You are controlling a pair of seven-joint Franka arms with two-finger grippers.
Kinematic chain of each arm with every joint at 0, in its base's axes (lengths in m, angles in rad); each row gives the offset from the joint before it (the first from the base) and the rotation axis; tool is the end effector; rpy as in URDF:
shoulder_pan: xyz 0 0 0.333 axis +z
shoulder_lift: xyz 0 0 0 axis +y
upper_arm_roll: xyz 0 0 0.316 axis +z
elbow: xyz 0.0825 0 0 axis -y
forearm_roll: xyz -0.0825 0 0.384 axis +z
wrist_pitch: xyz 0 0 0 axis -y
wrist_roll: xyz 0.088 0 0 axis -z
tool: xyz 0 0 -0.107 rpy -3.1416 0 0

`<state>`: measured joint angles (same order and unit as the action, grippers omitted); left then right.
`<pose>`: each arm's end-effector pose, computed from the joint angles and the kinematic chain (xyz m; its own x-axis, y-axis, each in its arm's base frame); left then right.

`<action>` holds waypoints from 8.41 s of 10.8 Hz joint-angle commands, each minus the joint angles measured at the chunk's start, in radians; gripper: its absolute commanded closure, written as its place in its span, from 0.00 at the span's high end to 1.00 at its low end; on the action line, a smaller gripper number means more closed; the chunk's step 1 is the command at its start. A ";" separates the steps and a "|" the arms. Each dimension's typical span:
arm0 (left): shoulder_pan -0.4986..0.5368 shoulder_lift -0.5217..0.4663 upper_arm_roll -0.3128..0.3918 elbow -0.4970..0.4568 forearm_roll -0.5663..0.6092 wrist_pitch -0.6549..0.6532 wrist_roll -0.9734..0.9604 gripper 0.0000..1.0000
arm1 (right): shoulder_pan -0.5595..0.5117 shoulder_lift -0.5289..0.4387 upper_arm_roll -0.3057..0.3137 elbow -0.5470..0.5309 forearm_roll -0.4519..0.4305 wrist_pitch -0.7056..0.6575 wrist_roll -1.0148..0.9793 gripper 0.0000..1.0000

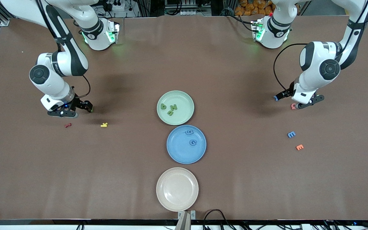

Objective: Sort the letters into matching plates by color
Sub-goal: 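Reach the right gripper to green B while the left gripper lowers to x, then grasp the green B with the right gripper while the left gripper grasps x, then carry the B to the green plate while the left gripper carries x, then release the B on the green plate while the left gripper releases x, then withdraw the right gripper while the left gripper reaches the blue w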

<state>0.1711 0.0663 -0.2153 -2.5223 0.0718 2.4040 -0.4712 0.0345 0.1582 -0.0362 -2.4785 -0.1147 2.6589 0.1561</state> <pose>0.4417 -0.0202 0.2388 0.9192 0.3635 -0.1517 0.3509 -0.9306 -0.1038 0.4794 0.0021 0.2308 0.9981 -0.0554 0.0282 -0.0569 -0.9967 0.0574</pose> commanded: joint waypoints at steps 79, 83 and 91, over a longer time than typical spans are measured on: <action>-0.556 0.624 0.057 0.959 0.003 0.091 -0.615 1.00 | 0.346 0.158 0.225 0.825 0.026 -0.726 0.828 1.00; -0.420 0.534 0.051 0.933 0.016 -0.126 -0.440 1.00 | 0.277 0.093 0.226 0.825 0.027 -0.766 0.691 1.00; -0.227 0.373 0.056 0.720 0.017 -0.128 -0.137 1.00 | 0.151 -0.028 0.187 0.826 0.064 -0.882 0.352 1.00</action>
<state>-0.1115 0.5202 -0.1524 -1.7068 0.0627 2.2769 -0.6934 0.2068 0.1793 0.1788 -1.6414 -0.0873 1.8171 0.6114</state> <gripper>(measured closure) 0.000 0.000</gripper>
